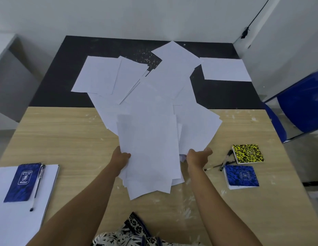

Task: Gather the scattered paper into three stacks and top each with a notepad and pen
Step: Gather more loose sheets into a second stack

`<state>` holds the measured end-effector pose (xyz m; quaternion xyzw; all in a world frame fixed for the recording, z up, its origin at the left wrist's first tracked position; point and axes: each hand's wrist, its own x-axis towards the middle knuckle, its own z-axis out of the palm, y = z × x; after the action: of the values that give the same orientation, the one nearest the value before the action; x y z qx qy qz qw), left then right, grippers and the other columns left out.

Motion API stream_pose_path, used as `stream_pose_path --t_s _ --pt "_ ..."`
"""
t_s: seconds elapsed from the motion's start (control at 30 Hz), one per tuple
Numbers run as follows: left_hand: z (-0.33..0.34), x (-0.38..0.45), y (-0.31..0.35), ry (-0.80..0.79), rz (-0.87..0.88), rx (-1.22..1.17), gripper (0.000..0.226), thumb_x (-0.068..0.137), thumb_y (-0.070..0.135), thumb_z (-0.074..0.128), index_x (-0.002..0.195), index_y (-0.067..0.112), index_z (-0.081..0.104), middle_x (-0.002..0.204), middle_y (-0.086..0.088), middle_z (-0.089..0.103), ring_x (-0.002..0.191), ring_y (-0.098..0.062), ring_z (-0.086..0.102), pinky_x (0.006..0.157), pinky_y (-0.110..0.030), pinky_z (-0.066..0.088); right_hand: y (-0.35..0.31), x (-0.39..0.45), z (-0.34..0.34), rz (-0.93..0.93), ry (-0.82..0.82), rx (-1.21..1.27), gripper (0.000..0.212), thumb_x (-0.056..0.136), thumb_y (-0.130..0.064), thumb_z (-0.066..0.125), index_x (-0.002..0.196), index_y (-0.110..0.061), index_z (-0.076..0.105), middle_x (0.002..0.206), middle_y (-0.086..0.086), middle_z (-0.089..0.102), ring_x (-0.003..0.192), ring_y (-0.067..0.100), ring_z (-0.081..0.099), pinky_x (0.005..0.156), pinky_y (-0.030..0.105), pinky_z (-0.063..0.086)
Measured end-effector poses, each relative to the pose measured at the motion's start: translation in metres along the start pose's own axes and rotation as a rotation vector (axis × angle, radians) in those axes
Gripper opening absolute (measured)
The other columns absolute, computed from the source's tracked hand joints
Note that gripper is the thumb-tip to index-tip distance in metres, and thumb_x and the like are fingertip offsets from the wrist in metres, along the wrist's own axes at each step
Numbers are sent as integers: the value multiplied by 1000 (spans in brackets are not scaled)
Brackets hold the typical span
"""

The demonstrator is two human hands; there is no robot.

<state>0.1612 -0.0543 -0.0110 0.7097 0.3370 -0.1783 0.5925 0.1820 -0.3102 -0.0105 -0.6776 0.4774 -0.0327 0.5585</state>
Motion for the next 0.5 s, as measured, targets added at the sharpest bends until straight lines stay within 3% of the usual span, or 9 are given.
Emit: stream_pose_path --t_s 0.1,0.17,0.23,0.33,0.5 --pt "-1 -1 0 -18 10 -27 41 86 -6 50 126 5 51 120 -12 59 101 -30 56 84 -39 45 -18 1 -2 -49 -31 142 61 86 7 46 140 -23 40 123 5 51 105 27 59 76 31 56" --pt "0 -3 0 -34 28 -38 36 86 -7 49 119 8 53 116 -11 59 98 -29 56 82 -38 45 -32 5 -3 -62 -57 244 43 88 6 47 120 -21 58 125 7 55 102 30 63 59 22 56" --pt "0 -5 -3 -35 33 -56 38 87 -7 49 122 7 51 115 -10 57 98 -29 56 81 -38 44 -47 7 -5 -74 -33 345 31 89 6 47 104 -15 63 124 12 56 100 33 64 53 19 55" --pt "1 -9 -3 -36 45 -75 42 87 -6 50 126 6 49 115 -9 56 99 -28 54 81 -38 44 -66 3 -7 -125 13 466 24 90 3 49 100 -14 63 124 10 54 98 34 67 54 17 54" --pt "1 -21 1 -84 110 -104 49 65 7 53 114 13 54 109 -8 59 100 -29 57 83 -38 44 -68 -15 -6 -182 -49 496 26 90 5 51 110 -5 63 118 2 52 99 26 65 63 22 58"
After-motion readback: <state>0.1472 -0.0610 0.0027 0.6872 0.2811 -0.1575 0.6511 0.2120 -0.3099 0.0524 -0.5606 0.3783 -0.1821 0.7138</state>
